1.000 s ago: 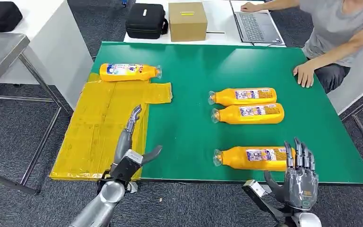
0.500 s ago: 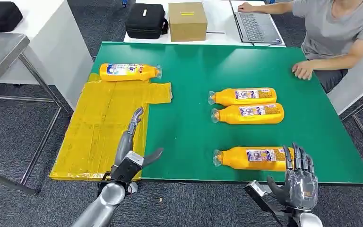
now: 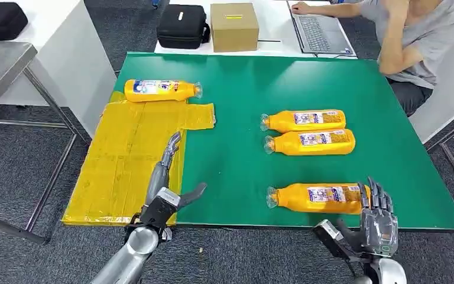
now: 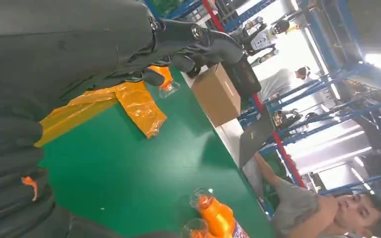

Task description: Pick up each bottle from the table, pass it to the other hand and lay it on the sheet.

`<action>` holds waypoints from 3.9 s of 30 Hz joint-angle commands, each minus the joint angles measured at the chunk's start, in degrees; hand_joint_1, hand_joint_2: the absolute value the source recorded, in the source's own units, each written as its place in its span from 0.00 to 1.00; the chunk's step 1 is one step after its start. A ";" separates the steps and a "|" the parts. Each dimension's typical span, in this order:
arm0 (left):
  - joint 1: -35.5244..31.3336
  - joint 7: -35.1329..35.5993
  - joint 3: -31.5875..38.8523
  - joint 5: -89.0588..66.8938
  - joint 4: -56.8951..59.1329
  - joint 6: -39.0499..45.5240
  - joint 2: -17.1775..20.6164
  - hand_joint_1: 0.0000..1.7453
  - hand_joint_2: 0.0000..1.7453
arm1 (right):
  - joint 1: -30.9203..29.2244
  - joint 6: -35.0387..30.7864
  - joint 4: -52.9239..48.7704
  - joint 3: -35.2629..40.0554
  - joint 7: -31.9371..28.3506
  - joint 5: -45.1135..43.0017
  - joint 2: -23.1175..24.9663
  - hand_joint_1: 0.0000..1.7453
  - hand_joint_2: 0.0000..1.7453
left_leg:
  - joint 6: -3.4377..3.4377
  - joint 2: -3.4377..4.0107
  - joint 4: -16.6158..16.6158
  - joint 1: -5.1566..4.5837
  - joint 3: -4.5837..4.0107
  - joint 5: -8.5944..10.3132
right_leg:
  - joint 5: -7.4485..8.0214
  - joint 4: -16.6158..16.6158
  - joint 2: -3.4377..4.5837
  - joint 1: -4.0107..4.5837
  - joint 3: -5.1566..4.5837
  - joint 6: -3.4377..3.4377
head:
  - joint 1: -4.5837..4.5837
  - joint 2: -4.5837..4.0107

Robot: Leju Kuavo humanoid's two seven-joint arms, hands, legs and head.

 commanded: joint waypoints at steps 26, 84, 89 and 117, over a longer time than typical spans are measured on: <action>-4.08 -1.59 -3.53 2.69 7.31 1.92 0.61 0.00 1.00 | -13.45 -1.86 27.01 4.73 -4.43 -6.67 -5.76 0.00 1.00 | -0.08 0.03 -0.04 0.00 0.22 -0.07 | -0.07 -0.01 -0.02 0.02 0.21 -0.07 | 0.00 0.00; -7.23 -4.03 -4.35 3.82 12.27 1.45 -1.33 0.00 1.00 | -18.58 21.54 41.64 4.50 -14.21 -15.51 -9.15 1.00 1.00 | 0.03 -0.09 -0.13 0.17 1.53 -0.20 | -0.16 -0.59 -0.14 0.23 1.02 -0.25 | 0.04 0.00; -7.41 -4.38 -3.67 4.98 12.87 2.33 -1.73 0.00 1.00 | -17.61 20.16 37.99 4.22 -15.26 -24.29 -8.13 1.00 1.00 | 0.21 0.18 -0.03 0.10 1.41 -0.15 | 0.16 -0.47 0.16 0.14 1.51 -0.06 | 0.02 0.00; -9.20 -3.36 -2.21 15.30 20.93 -2.22 -4.78 0.00 1.00 | -8.65 6.49 15.46 17.11 -15.26 -53.32 -5.41 1.00 1.00 | 0.14 0.24 -0.01 0.12 0.55 -0.23 | 0.05 -0.35 0.24 0.12 0.66 0.02 | 0.00 0.00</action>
